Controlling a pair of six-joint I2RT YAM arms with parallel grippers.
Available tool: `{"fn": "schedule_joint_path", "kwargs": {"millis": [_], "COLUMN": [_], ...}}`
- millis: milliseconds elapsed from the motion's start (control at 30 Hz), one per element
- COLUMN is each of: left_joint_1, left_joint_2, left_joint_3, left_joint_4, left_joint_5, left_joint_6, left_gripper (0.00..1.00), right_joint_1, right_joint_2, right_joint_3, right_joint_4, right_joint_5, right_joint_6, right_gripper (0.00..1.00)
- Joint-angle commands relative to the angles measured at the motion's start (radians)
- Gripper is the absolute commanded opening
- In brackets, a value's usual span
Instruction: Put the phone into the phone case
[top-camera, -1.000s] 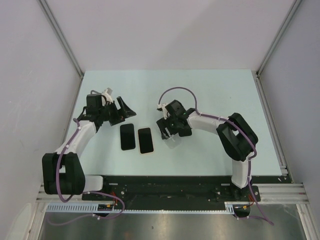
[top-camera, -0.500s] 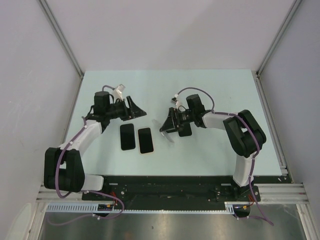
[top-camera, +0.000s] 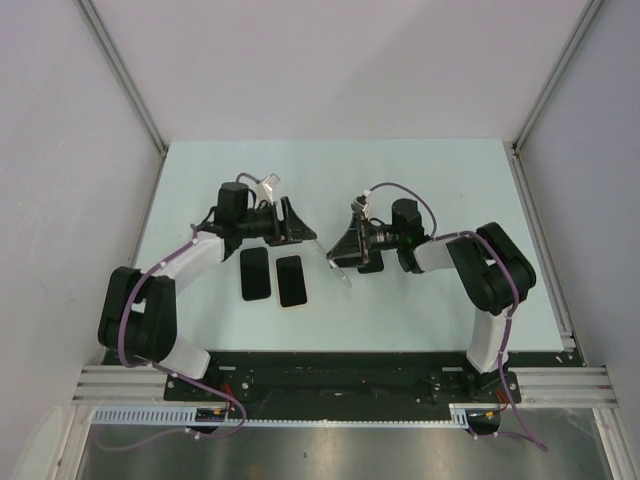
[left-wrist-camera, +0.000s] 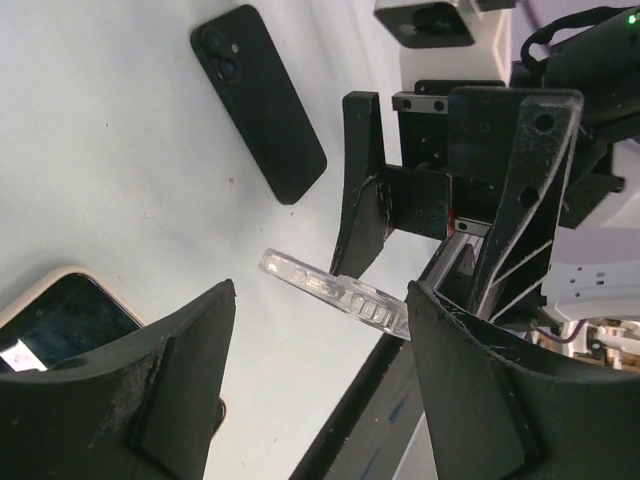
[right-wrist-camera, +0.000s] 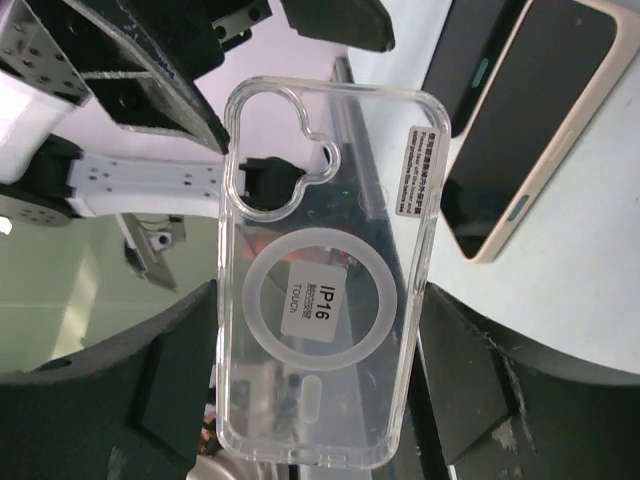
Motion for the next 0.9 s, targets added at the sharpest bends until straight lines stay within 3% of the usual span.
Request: {"fn": "schedule_joint_path", "kwargs": {"millis": [0, 67, 133, 267, 400, 567, 867], "left_joint_1": [-0.005, -0.002, -0.003, -0.003, -0.003, -0.006, -0.051], "left_joint_2": [-0.065, -0.117, -0.166, -0.194, -0.174, -0.154, -0.153], "left_joint_3": [-0.041, -0.081, -0.107, -0.088, -0.072, -0.038, -0.075], "left_joint_4": [0.160, 0.228, 0.318, 0.287, 0.234, 0.234, 0.337], "left_joint_5": [-0.027, 0.008, 0.018, 0.038, 0.094, 0.137, 0.073], "left_joint_6": [0.075, 0.094, 0.129, 0.278, 0.417, 0.482, 0.507], "left_gripper": [0.75, 0.78, 0.81, 0.81, 0.76, 0.65, 0.63], "right_joint_1": [-0.024, -0.043, -0.046, -0.053, -0.058, -0.056, -0.044], "right_joint_2": [0.049, 0.103, 0.099, 0.087, 0.059, 0.019, -0.050], "right_joint_3": [-0.050, -0.053, -0.059, -0.067, -0.068, -0.076, -0.082], "right_joint_4": [0.771, 0.841, 0.838, 0.838, 0.839, 0.841, 0.841], "right_joint_5": [-0.056, -0.045, -0.059, -0.051, -0.051, -0.056, -0.005], "right_joint_6": [0.517, 0.626, 0.601, 0.605, 0.624, 0.650, 0.711], "right_gripper": [0.70, 0.68, 0.69, 0.69, 0.69, 0.69, 0.70]}}
